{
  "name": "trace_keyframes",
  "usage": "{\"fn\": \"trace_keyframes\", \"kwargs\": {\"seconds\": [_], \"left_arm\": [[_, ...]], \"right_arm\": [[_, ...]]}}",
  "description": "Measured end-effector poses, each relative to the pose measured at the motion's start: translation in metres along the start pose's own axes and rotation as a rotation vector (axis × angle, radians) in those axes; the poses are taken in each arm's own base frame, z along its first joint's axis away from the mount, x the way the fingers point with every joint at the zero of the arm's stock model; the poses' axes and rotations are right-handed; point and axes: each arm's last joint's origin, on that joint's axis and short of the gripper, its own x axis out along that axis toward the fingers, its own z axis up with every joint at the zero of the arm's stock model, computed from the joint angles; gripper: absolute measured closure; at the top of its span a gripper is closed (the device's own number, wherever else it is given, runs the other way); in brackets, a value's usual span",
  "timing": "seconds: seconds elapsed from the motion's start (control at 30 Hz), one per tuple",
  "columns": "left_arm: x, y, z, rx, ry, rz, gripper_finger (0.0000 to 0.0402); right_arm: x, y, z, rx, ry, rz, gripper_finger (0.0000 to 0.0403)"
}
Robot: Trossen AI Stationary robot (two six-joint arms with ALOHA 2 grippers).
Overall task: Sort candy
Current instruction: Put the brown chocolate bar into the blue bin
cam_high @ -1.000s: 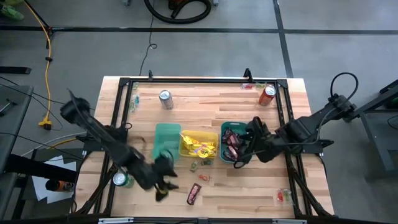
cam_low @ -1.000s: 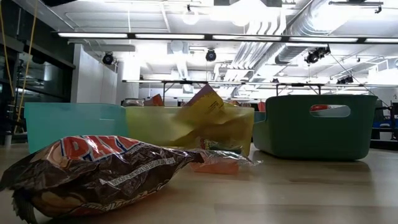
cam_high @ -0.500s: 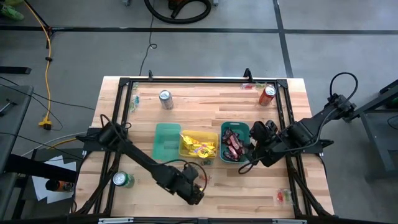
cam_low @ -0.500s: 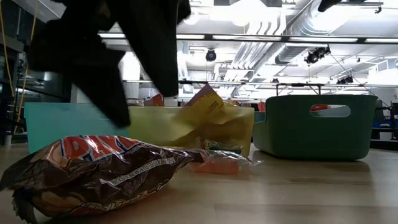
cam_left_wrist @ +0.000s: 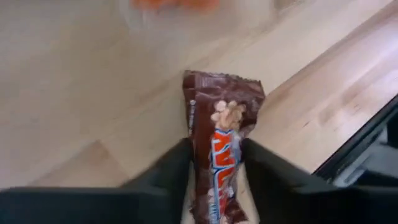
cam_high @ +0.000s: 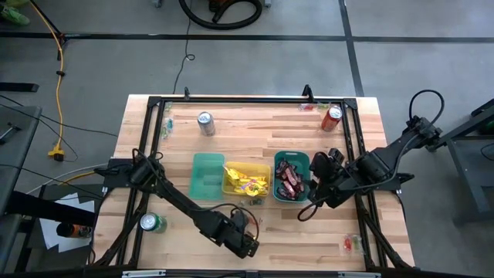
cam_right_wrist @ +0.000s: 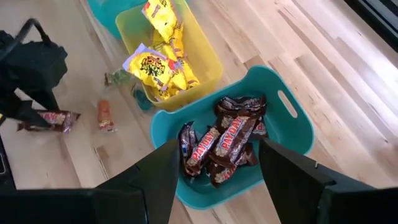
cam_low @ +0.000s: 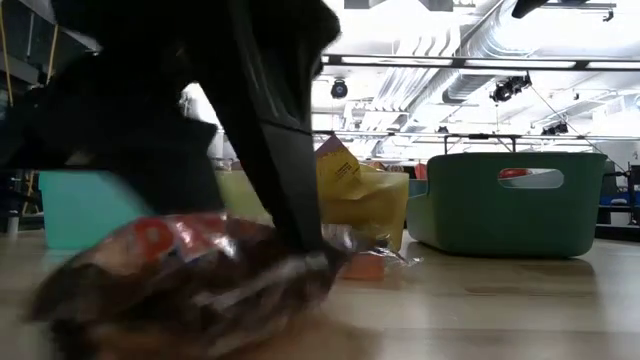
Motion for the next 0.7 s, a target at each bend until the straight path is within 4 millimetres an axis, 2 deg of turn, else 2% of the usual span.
{"fn": "trace_keyframes", "kwargs": {"seconds": [0.07,0.1,0.17,0.27,0.4,0.47,0.57,0.7], "left_arm": [[-0.011,-0.007,0.001,0.008,-0.068,-0.058,0.0363],[-0.02,-0.01,0.001,0.012,-0.113,-0.082,0.038],[-0.043,-0.016,0.004,0.032,-0.185,-0.129,0.0383],[-0.083,-0.022,0.02,0.094,-0.28,-0.184,0.0395],[-0.131,-0.029,0.066,0.197,-0.462,-0.243,0.0398],[-0.138,-0.03,0.094,0.248,-0.529,-0.232,0.0399],[-0.136,-0.03,0.135,0.331,-0.588,-0.232,0.04],[-0.12,-0.029,0.186,0.407,-0.619,-0.276,0.04]], "right_arm": [[-0.001,0.001,-0.001,-0.021,0.0,0.005,0.0187],[-0.001,0.001,-0.002,-0.032,0.0,0.008,0.0187],[-0.004,0.004,-0.005,-0.068,0.001,0.021,0.0187],[-0.008,0.008,-0.01,-0.134,-0.004,0.046,0.0187],[-0.014,0.012,-0.017,-0.147,-0.074,0.032,0.0187],[-0.016,0.013,-0.018,-0.133,-0.121,0.016,0.0187],[-0.017,0.013,-0.018,-0.103,-0.165,0.0,0.0187],[-0.016,0.013,-0.013,-0.039,-0.213,-0.008,0.0187]]}}
